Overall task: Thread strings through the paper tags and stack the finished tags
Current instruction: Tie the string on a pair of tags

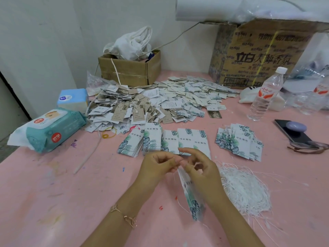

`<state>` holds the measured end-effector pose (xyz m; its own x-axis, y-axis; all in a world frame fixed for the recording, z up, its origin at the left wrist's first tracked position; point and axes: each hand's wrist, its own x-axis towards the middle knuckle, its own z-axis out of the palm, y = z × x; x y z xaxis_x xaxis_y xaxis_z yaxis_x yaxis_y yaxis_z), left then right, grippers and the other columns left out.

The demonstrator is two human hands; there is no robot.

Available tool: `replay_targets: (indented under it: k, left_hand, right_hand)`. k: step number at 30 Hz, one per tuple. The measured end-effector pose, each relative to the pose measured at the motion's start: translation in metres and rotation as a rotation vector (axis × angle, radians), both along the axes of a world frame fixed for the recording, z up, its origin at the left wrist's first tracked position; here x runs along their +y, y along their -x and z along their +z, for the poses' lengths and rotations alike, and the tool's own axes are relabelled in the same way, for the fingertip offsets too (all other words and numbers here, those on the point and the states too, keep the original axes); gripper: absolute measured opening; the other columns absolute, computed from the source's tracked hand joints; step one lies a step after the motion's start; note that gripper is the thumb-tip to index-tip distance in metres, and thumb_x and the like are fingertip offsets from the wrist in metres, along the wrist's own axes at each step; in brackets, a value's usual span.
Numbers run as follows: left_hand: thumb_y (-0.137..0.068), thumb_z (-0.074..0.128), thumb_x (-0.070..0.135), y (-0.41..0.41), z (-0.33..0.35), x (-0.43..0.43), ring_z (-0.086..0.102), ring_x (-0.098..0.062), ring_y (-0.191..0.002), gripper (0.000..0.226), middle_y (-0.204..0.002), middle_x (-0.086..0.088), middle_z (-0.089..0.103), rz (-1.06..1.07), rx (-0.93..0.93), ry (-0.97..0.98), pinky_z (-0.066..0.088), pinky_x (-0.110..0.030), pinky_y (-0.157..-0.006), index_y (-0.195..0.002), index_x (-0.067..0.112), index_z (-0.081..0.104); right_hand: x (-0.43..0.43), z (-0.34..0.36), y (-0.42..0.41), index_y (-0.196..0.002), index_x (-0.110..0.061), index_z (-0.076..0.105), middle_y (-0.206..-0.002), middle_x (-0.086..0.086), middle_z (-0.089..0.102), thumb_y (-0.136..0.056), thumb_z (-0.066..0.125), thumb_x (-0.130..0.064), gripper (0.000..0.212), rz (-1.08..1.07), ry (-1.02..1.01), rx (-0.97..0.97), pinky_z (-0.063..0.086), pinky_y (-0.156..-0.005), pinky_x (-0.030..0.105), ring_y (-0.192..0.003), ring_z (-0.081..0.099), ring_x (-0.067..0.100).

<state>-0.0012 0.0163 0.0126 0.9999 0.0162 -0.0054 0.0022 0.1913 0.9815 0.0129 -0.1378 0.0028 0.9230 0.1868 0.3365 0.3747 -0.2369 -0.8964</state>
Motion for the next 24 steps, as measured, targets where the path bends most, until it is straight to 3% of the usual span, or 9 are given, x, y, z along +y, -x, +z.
replay_targets:
  k: [3, 6, 11, 15, 19, 24]
  left_hand:
    - [-0.068, 0.073, 0.025, 0.0026, 0.0017, -0.003, 0.054, -0.006, -0.051, 0.014, -0.058, -0.002, 0.063, -0.051, 0.034, 0.015, 0.048, -0.015, -0.054, -0.066, 0.012, 0.074]
    - [-0.066, 0.073, 0.031, 0.0029, 0.0008, -0.0033, 0.052, -0.007, -0.051, 0.019, -0.055, -0.001, 0.06, -0.068, 0.047, 0.004, 0.046, -0.015, -0.053, -0.061, 0.013, 0.072]
    - [-0.073, 0.072, 0.031, 0.0031, -0.0017, -0.0018, 0.055, -0.006, -0.055, 0.025, -0.063, -0.002, 0.065, -0.095, 0.103, 0.043, 0.048, -0.015, -0.054, -0.073, 0.007, 0.075]
    - [-0.08, 0.068, 0.03, 0.0028, -0.0036, -0.0027, 0.067, -0.012, -0.07, 0.029, -0.082, -0.008, 0.073, -0.136, 0.144, 0.124, 0.055, -0.019, -0.069, -0.091, 0.005, 0.077]
    - [-0.073, 0.078, 0.011, 0.0016, -0.0021, -0.0001, 0.07, -0.02, -0.102, 0.039, -0.108, -0.013, 0.073, -0.155, 0.087, 0.154, 0.053, -0.02, -0.084, -0.111, 0.014, 0.073]
    - [-0.066, 0.079, 0.005, -0.0008, -0.0034, 0.0005, 0.073, -0.024, -0.094, 0.031, -0.101, -0.018, 0.074, -0.067, 0.092, 0.25, 0.056, -0.021, -0.076, -0.095, 0.014, 0.078]
  right_hand:
    - [-0.0006, 0.0033, 0.002, -0.105, -0.044, 0.069, -0.095, -0.014, 0.058, -0.078, 0.07, -0.043, 0.027, 0.029, 0.039, -0.025, 0.046, -0.079, 0.026, -0.095, 0.058, 0.008]
    - [-0.0012, 0.006, 0.0023, -0.098, -0.045, 0.072, -0.088, -0.014, 0.058, -0.076, 0.071, -0.043, 0.022, 0.038, 0.044, -0.05, 0.041, -0.074, 0.023, -0.089, 0.056, 0.007]
    - [-0.0015, 0.0042, 0.001, -0.084, -0.047, 0.071, -0.087, -0.016, 0.061, -0.075, 0.078, -0.019, 0.03, -0.055, 0.102, -0.104, 0.036, -0.068, 0.011, -0.088, 0.056, 0.008]
    - [-0.0029, 0.0024, -0.0002, -0.079, -0.036, 0.072, -0.083, -0.016, 0.066, -0.077, 0.077, -0.015, 0.022, -0.122, 0.085, -0.111, 0.038, -0.065, 0.009, -0.082, 0.059, 0.006]
    - [-0.0055, 0.0029, -0.0031, -0.082, -0.027, 0.072, -0.079, -0.009, 0.07, -0.082, 0.073, -0.01, 0.017, -0.207, -0.152, 0.022, 0.049, -0.064, 0.015, -0.073, 0.064, 0.007]
    - [-0.0053, 0.0092, -0.0033, -0.085, -0.015, 0.068, -0.079, -0.003, 0.073, -0.083, 0.07, -0.007, 0.008, -0.207, -0.411, 0.172, 0.051, -0.065, 0.013, -0.073, 0.068, 0.006]
